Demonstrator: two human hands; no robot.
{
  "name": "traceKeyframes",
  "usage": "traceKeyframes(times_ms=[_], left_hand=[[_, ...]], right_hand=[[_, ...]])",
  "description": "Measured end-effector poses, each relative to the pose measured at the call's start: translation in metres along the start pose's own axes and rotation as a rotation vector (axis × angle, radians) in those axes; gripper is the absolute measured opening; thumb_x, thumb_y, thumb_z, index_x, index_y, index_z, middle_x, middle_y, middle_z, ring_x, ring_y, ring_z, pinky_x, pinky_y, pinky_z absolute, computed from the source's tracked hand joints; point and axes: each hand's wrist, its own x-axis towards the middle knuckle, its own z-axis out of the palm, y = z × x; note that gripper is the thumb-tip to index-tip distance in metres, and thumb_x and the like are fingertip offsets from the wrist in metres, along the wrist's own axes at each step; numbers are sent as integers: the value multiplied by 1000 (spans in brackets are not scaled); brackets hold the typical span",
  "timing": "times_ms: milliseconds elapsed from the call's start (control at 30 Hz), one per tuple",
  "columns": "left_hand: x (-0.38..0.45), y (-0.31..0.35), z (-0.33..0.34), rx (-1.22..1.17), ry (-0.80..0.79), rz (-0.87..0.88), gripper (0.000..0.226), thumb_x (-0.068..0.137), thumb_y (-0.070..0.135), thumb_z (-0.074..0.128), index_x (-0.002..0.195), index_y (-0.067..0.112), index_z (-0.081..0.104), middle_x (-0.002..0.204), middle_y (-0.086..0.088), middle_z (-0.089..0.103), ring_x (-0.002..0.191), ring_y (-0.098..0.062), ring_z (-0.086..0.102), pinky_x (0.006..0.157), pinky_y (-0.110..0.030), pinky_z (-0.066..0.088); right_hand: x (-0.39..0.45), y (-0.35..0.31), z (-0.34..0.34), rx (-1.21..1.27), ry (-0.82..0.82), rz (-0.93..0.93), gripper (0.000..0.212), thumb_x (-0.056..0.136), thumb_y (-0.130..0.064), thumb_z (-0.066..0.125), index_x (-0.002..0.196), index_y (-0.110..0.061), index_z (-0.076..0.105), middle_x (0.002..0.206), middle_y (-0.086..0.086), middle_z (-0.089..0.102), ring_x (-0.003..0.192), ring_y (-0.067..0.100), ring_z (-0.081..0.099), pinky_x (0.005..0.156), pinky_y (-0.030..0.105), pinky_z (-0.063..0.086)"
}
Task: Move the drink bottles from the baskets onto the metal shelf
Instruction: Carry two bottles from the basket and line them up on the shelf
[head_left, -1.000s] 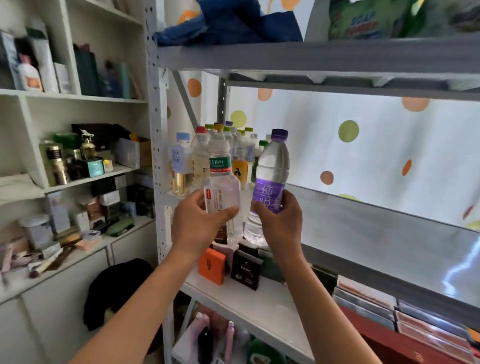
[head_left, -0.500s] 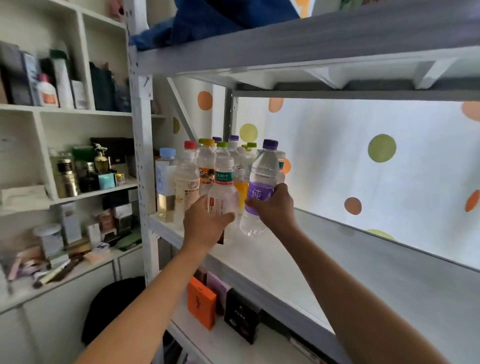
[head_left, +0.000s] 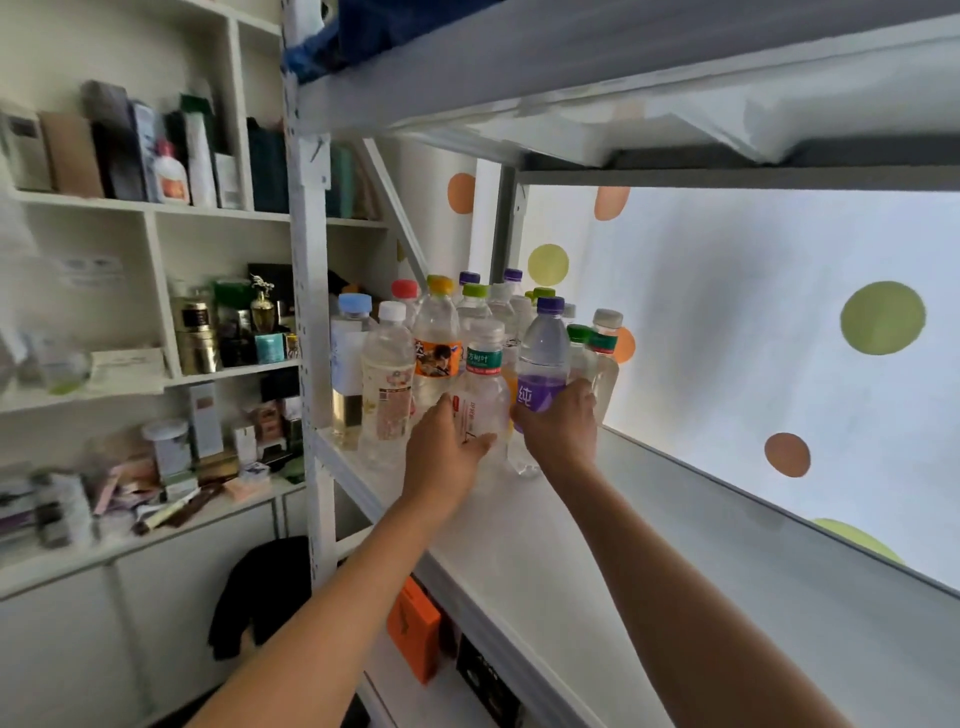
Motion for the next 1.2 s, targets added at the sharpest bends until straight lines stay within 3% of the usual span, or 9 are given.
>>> traceKeyframes(times_ms=[167,467,700,900,1000,1200], left_hand=[[5,3,12,67,64,-23,62,89,26,68,140,12,38,140,-6,47,128,-23,47,104,-33,41],[10,-2,25,290,166,55,50,94,34,59,134,7,46,120,-9,61,108,-25,61,85,-30,49],[12,-6,36,452,150,74,39,99,36,48,127,9,53,124,-8,64,110,-23,64,84,-32,54],[4,-6,27,417,76,32,37,100,29,47,133,13,46,130,-6,59,114,-22,60,90,-32,51],[-17,-9,13,414,19,66,48,99,26,49,144,18,32,136,-3,53,114,-21,59,92,-34,52],[-59,-15,-50,387,-64,167,42,101,26,43,142,18,36,136,-2,52,118,-20,54,92,-34,46]], right_hand=[[9,1,3,-52,14,49,83,71,-37,87,131,-7,39,125,11,51,115,30,53,95,43,50],[20,12,6,6,-41,18,81,68,-40,88,126,-11,39,124,9,54,110,29,57,85,38,50],[21,24,-1,91,-138,-72,68,71,-32,85,121,-18,42,113,-1,52,96,17,55,79,31,50],[19,23,-7,79,-173,-25,59,75,-26,85,117,-14,46,111,3,58,93,19,56,68,26,43],[4,23,-13,32,-162,-30,48,80,-30,81,110,-15,47,109,6,64,89,21,58,61,26,42],[-69,1,-25,-282,-210,-206,38,92,-36,67,121,-15,55,120,4,65,102,22,62,79,30,48]])
